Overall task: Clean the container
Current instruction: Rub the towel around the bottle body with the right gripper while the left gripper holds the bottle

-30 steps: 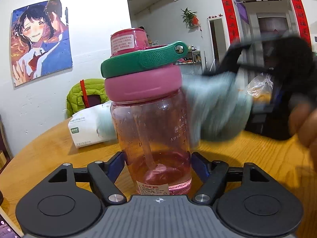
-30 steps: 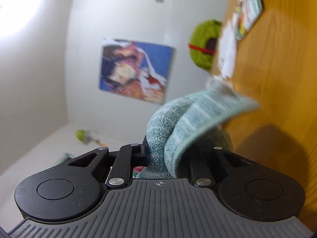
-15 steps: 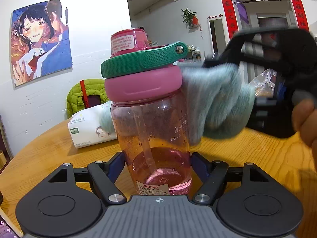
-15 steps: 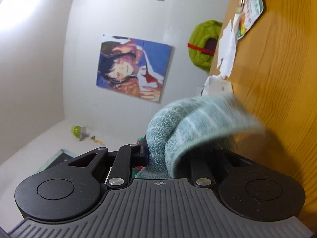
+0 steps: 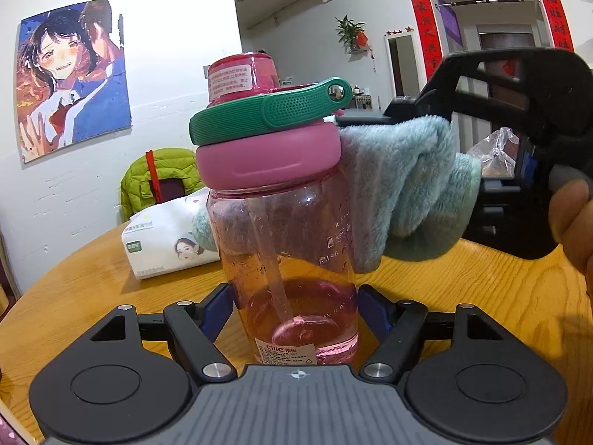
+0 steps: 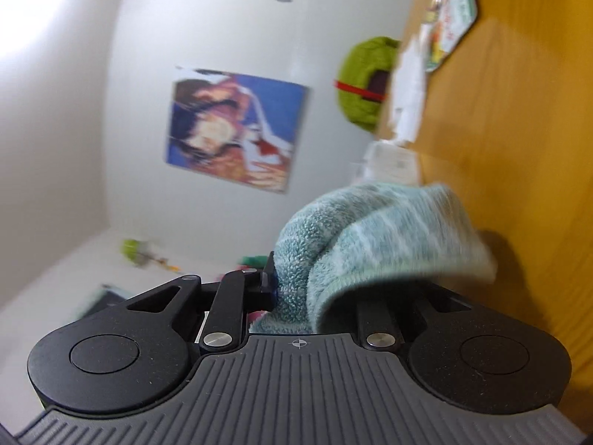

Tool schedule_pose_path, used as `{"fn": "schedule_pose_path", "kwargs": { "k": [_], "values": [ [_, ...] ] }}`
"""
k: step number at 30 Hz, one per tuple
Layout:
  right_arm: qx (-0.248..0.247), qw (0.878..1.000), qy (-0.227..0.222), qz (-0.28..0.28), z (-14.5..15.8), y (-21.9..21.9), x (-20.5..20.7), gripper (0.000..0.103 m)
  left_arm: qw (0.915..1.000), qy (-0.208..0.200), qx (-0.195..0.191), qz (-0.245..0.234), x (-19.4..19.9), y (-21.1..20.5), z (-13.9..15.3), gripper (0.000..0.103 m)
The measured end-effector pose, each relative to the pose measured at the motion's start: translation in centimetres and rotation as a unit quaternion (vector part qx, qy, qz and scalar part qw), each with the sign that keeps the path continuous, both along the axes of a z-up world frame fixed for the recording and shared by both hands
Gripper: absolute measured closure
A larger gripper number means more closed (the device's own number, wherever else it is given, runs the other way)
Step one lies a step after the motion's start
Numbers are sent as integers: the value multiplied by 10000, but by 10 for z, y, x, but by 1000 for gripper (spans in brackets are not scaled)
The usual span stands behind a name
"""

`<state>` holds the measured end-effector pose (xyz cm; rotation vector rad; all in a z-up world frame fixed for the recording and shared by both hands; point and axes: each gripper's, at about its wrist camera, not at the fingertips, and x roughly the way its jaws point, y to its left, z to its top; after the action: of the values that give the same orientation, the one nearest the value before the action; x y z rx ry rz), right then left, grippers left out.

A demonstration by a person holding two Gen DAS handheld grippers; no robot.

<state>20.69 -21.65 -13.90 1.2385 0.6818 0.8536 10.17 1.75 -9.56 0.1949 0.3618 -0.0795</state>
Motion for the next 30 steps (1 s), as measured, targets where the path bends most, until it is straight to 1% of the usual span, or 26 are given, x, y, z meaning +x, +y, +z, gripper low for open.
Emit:
{"fn": "schedule_pose_path", "kwargs": {
  "k": [2, 3, 5, 6, 7, 8, 9, 10, 11, 13, 14, 16, 18, 19, 23, 26, 28, 30],
  "values": [
    [-41, 10000, 44, -11, -1, 0, 0, 82, 10000, 2, -22, -2, 0, 1, 0, 32],
    [-260, 9995, 202, -17, -4, 2, 2, 82, 10000, 5, -23, -5, 0, 1, 0, 32],
    [-889, 9937, 683, 15, -13, 8, 9, 82, 10000, 10, -14, 11, 0, 0, 1, 32],
    [-1082, 9907, 830, 30, -16, 10, 11, 82, 10000, 15, -17, 39, 0, 0, 1, 32],
    [-1121, 9901, 841, 36, -17, 11, 12, 82, 10000, 20, -25, 76, -1, 0, 2, 32],
    [-1177, 9903, 733, -1, -14, 11, 11, 82, 9999, 13, -50, 112, -3, -1, 3, 28],
    [-1237, 9904, 612, -43, -9, 11, 10, 82, 9998, 3, -92, 150, -5, -2, 4, 22],
    [-1297, 9903, 492, -85, -5, 11, 9, 82, 9997, -9, -154, 210, -9, -3, 6, 21],
    [-1223, 9918, 347, -162, -2, 9, 8, 82, 9994, -33, -173, 284, -13, -6, 7, 17],
    [-1042, 9940, 51, -323, 4, 6, 7, 82, 9989, -88, -164, 434, -21, -12, 10, 17],
    [-951, 9946, -97, -403, 8, 4, 6, 82, 9988, -110, -84, 464, -24, -17, 10, 17],
    [-981, 9945, -88, -359, 9, 5, 7, 82, 9988, -137, 153, 453, -27, -27, 8, 17],
    [-1022, 9943, -62, -304, 10, 6, 8, 82, 9990, -111, 302, 303, -26, -32, 5, 17],
    [-1043, 9941, -49, -277, 11, 6, 8, 82, 9992, -121, 306, 249, -26, -32, 4, 17],
    [-1126, 9935, 2, -167, 13, 8, 11, 81, 9997, -168, 120, 149, -18, -16, 6, 18],
    [-1188, 9929, 41, -84, 15, 10, 12, 81, 9996, -185, 171, 110, -9, -4, 6, 28],
    [-1230, 9924, 66, -29, 16, 11, 13, 81, 9997, -182, 124, 59, -6, 1, 6, 30],
    [-1271, 9918, 92, 26, 17, 12, 14, 81, 9998, -162, 131, 38, -5, 1, 6, 30]
  ]
}}
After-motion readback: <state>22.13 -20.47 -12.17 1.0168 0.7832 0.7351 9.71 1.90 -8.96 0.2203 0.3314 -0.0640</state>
